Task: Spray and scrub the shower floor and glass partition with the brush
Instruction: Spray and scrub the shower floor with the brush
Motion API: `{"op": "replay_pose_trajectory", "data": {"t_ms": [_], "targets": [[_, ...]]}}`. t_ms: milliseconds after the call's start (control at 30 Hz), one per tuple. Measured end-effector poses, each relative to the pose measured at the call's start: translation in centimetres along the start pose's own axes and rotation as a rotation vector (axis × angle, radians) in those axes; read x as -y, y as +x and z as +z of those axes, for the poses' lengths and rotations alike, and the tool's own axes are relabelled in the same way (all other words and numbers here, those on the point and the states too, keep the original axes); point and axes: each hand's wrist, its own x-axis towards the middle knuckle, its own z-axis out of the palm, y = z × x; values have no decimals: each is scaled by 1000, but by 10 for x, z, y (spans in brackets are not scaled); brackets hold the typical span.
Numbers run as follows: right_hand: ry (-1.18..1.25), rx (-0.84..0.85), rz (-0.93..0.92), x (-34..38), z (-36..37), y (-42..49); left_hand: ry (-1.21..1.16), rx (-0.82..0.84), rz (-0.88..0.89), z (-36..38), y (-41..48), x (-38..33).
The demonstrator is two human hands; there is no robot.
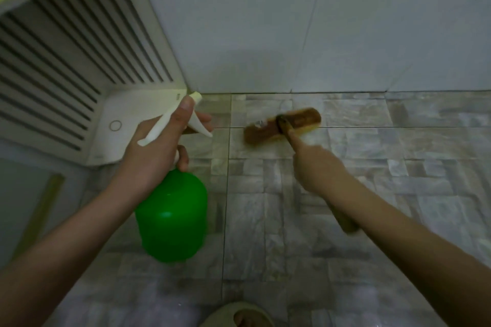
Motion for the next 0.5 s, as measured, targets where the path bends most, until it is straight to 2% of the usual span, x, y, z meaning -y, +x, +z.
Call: {"op": "replay_pose_trajectory", "data": {"t_ms": [133,267,333,367,500], "targets": [[10,-40,-102,32,-9,64,3,-38,-4,-13,-7,10],[-3,45,-96,19,17,-12,-24,-60,-22,-25,-18,13],[-79,183,-145,20,25,-57,-33,-64,-47,-32,-22,13],[-117,192,-193,21,28,-57,-47,-60,-60,-34,-25,12],[-38,5,-319,48,21,21,-108,-42,-81,-36,-36,8]]}}
